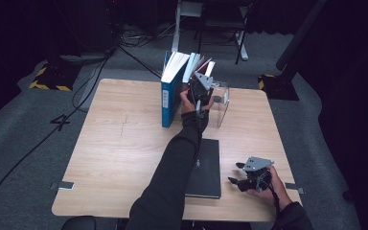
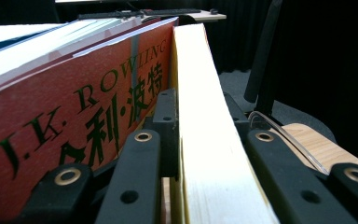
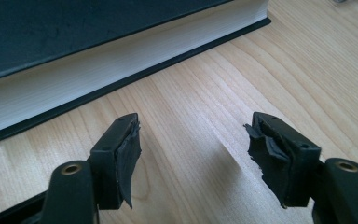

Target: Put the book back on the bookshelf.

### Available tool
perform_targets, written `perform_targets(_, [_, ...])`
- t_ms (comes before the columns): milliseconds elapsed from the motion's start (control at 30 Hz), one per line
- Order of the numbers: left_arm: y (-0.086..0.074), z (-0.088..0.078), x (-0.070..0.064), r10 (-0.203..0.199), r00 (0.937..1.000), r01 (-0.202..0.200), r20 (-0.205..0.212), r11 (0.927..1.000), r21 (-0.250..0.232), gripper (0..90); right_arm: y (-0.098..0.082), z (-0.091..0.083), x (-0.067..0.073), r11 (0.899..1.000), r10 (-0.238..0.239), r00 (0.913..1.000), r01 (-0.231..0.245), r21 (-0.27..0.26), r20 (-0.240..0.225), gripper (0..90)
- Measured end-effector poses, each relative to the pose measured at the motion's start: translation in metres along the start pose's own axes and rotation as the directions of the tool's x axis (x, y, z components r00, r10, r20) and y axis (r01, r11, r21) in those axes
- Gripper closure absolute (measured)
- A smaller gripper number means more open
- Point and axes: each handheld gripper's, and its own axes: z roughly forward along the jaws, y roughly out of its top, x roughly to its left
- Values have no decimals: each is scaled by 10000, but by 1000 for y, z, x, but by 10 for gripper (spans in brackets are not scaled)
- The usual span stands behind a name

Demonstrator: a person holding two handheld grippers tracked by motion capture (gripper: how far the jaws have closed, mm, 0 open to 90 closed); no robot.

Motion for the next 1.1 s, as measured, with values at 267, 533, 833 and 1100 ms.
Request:
perform_targets(267, [-1,-5,0,421,9987,-432,288,9983,403,619,0,0,0,10000,-33,10000,33,66,49,336])
perform_targets(533, [0,-20,4,637,9913,-704,1153,9960,547,509,-1,-1,-2,9999,100,9999,-100,55,53,333])
perform_targets(833, [1,-43,14,1098,9708,-1213,2135,9917,416,459,-3,1,-2,9997,257,9996,-257,48,-74,307])
perform_targets(1100, [-3,-61,29,1604,9599,-1778,2301,9824,571,441,-4,2,-3,9991,411,9991,-410,78,-91,307])
